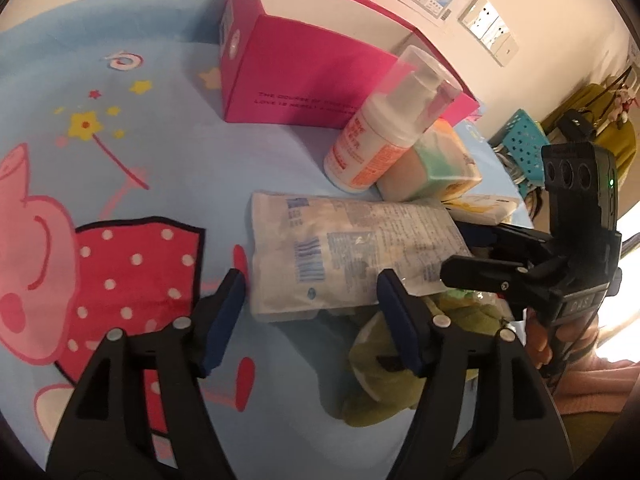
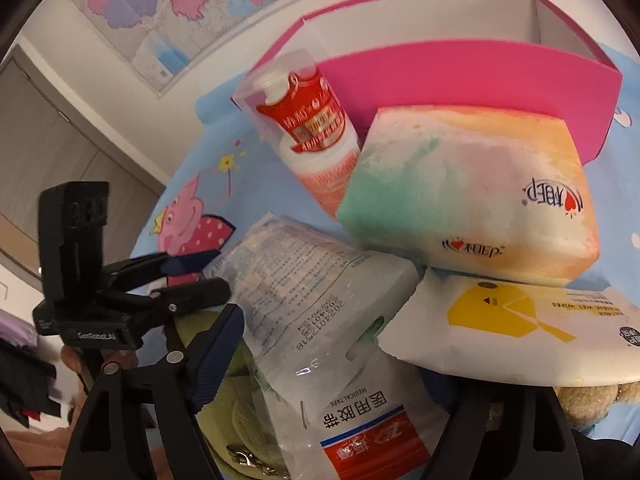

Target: Organize soft objects

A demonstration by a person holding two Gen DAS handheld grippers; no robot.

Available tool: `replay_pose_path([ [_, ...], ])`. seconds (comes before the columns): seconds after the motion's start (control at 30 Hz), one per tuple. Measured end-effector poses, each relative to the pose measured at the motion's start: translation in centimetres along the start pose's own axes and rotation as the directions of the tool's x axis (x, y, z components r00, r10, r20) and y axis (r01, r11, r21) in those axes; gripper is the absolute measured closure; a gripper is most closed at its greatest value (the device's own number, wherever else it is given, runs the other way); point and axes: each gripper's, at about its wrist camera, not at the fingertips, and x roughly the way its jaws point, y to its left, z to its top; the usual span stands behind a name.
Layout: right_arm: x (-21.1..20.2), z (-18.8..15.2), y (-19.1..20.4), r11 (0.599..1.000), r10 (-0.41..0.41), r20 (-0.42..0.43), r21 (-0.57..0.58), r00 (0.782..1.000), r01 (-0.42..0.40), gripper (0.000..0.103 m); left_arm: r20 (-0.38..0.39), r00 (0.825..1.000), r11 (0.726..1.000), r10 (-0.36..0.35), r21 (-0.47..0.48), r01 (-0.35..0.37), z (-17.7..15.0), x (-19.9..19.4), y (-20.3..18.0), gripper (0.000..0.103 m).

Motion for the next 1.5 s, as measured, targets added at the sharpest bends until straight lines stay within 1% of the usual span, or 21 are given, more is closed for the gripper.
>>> replay_pose_path([
  [0.03, 0.0, 0.0, 0.2, 1.000, 0.003, 0.015, -0.003, 1.000, -0.003, 0.040, -0.003, 1.000, 1.000, -0.009, -0.001, 0.009, 0.0, 0.1, -0.1, 0.038],
  [0.1, -0.5, 0.0, -0.3, 1.000, 0.017, 0.037, 0.001, 0.999, -0.017, 0.054, -0.004, 1.000, 1.000, -0.018, 0.004, 0.018, 0.0, 0.1, -0.3, 0.044],
  [0.13, -0.6, 0.0, -0.3, 1.000, 0.019, 0.045, 0.002, 0.999, -0.019, 0.059, -0.003, 1.000, 1.000, -0.029, 0.004, 0.029, -0.1, 0.0, -0.5, 0.045],
  [0.2, -1.0, -0.1, -0.2, 1.000, 0.021, 0.069, -0.013, 0.997, -0.020, 0.065, 0.003, 0.999, 0.999, -0.043, 0.006, 0.043, -0.2, -0.2, -0.9, 0.046],
  [0.3, -1.4, -0.4, 0.5, 0.998, 0.012, 0.096, -0.070, 0.995, -0.005, 0.067, 0.036, 0.998, 0.999, -0.048, 0.016, 0.048, -0.4, -1.1, -1.6, 0.047],
  [0.33, -1.9, -0.5, 0.1, 0.996, 0.010, 0.105, -0.091, 0.994, 0.000, 0.067, 0.047, 0.998, 0.999, -0.052, 0.018, 0.051, -0.5, -1.4, -1.8, 0.047],
  [0.37, -2.2, -0.6, 0.8, 0.993, -0.006, 0.122, -0.120, 0.992, 0.021, 0.067, 0.063, 0.996, 0.998, -0.056, 0.021, 0.055, -0.5, -1.9, -2.0, 0.047],
  [0.53, -4.3, -0.6, 2.5, 0.976, -0.020, 0.192, -0.209, 0.981, 0.061, 0.068, 0.134, 0.986, 0.995, -0.099, 0.037, 0.095, -0.5, -4.4, -3.2, 0.047],
  [0.63, -5.6, 0.2, 3.6, 0.967, -0.007, 0.224, -0.248, 0.975, 0.064, 0.068, 0.178, 0.979, 0.994, -0.099, 0.065, 0.089, -0.1, -6.1, -4.4, 0.047],
  [0.8, -8.4, 2.7, 4.4, 0.948, 0.033, 0.285, -0.312, 0.958, 0.060, 0.068, 0.263, 0.962, 0.992, -0.079, 0.116, 0.050, 2.0, -8.8, -6.5, 0.047],
  [0.87, -9.7, 3.9, 4.3, 0.941, 0.048, 0.308, -0.333, 0.950, 0.060, 0.068, 0.302, 0.951, 0.991, -0.068, 0.133, 0.029, 3.3, -10.0, -7.2, 0.047],
  [1.0, -11.5, 6.5, 4.1, 0.931, 0.082, 0.354, -0.361, 0.932, 0.056, 0.068, 0.348, 0.937, 0.989, -0.031, 0.145, -0.021, 6.4, -11.2, -7.7, 0.047],
  [1.1, -11.6, 8.6, 3.5, 0.934, 0.100, 0.361, -0.355, 0.927, 0.038, 0.068, 0.354, 0.935, 0.989, 0.007, 0.135, -0.058, 9.1, -10.9, -7.7, 0.047],
  [1.2, -10.5, 10.4, 2.7, 0.937, 0.089, 0.355, -0.347, 0.931, 0.043, 0.068, 0.341, 0.939, 0.990, 0.040, 0.116, -0.085, 11.4, -10.2, -7.3, 0.047],
  [1.33, -8.0, 13.2, 0.5, 0.952, 0.089, 0.312, -0.307, 0.946, 0.012, 0.068, 0.307, 0.949, 0.992, 0.067, 0.078, -0.095, 13.5, -8.4, -6.5, 0.047],
  [1.43, -6.1, 14.4, -1.3, 0.959, 0.071, 0.271, -0.283, 0.960, 0.009, 0.068, 0.273, 0.958, 0.993, 0.091, 0.053, -0.109, 14.6, -6.6, -5.8, 0.047],
  [1.5, -4.5, 15.2, -2.4, 0.964, 0.063, 0.232, -0.268, 0.971, 0.001, 0.068, 0.248, 0.964, 0.993, 0.091, 0.047, -0.106, 15.2, -5.4, -5.5, 0.047],
])
